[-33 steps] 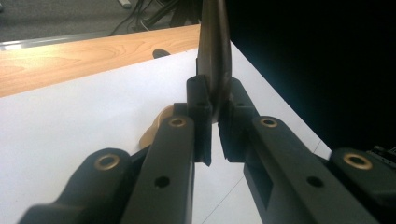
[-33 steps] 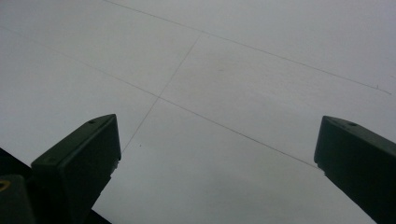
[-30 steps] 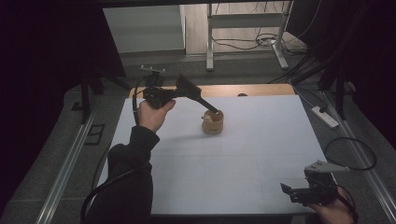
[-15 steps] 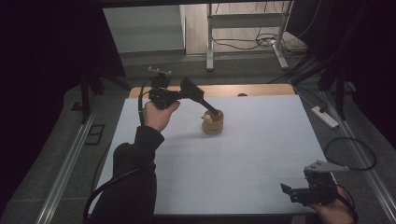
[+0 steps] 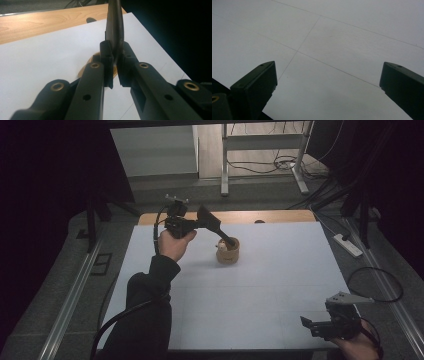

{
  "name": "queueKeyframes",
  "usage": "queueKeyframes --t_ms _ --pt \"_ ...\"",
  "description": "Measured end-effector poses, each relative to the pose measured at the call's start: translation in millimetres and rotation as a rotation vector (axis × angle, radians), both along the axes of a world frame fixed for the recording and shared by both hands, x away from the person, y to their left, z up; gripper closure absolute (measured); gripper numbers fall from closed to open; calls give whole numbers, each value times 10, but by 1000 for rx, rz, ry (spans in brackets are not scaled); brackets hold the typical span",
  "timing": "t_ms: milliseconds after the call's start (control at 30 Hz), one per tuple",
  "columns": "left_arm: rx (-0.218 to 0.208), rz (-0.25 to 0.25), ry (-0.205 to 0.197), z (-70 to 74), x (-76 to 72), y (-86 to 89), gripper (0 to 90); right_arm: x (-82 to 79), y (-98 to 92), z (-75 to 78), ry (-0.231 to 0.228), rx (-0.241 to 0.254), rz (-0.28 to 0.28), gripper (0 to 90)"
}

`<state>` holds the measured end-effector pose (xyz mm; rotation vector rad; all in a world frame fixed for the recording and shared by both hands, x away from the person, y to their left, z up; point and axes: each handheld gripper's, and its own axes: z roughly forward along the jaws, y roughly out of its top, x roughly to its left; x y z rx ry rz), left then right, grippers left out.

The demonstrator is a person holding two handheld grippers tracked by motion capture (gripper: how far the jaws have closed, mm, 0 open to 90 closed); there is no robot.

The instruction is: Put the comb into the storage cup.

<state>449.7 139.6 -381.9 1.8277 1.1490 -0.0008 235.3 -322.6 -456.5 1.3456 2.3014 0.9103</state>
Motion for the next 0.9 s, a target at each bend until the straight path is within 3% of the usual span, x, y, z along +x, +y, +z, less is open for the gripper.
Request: queueKeyframes --t_ms 900 --pt "19 18 40 -270 96 -118 830 5 -8 -2 4 8 2 20"
